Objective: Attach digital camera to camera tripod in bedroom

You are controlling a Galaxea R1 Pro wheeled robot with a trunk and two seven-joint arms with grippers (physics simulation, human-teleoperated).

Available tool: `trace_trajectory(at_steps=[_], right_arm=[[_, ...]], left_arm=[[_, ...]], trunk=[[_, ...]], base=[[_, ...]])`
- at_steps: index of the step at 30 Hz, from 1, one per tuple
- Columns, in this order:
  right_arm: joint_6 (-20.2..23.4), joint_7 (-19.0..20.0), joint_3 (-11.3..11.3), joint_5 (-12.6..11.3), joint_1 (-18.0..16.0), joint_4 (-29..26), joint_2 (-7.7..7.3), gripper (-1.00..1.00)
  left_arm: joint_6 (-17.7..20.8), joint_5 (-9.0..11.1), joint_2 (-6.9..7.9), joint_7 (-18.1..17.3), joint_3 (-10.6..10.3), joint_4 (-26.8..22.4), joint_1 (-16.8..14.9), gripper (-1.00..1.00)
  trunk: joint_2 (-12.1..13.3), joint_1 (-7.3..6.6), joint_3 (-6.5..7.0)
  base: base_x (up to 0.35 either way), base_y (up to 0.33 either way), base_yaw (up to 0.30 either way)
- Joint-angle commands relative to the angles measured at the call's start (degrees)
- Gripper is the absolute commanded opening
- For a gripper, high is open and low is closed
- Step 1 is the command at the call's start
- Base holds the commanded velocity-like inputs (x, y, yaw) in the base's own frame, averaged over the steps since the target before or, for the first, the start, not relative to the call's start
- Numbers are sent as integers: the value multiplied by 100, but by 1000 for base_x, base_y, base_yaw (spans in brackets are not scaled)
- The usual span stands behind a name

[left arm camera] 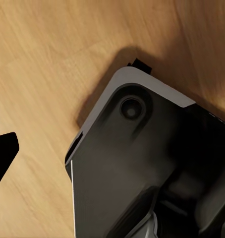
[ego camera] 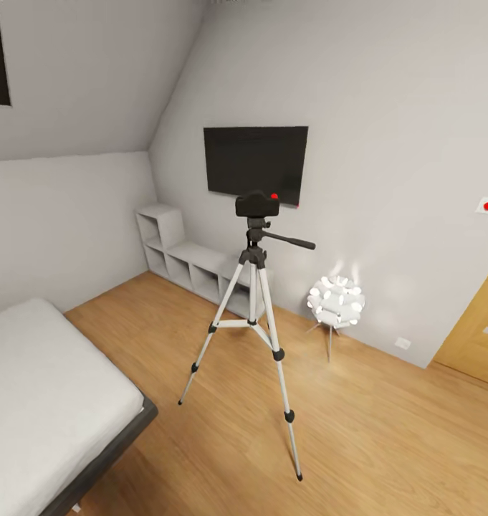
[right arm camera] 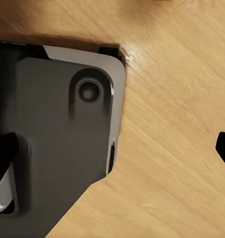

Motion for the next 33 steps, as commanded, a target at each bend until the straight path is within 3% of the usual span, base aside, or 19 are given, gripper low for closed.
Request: trace_trajectory(at_steps=[1, 14, 25, 33], right_arm=[[9, 17, -49, 41, -7, 10, 2, 100], [14, -15, -49, 41, -5, 7, 13, 100], [8, -354, -49, 41, -5, 13, 29, 100], [10, -382, -49, 47, -5, 13, 41, 100]], left_arm=[[8, 40, 1, 24, -48, -5, -5, 100], [8, 35, 8, 24, -65, -5, -5, 100], [8, 33, 6, 22, -64, -4, -3, 100], [8, 32, 4, 24, -54, -4, -5, 100]], trunk=[[-11, 3, -2], [-11, 3, 119], [-11, 3, 221], [-11, 3, 295]], base=[[0, 0, 0], [0, 0, 0], [0, 0, 0], [0, 0, 0]])
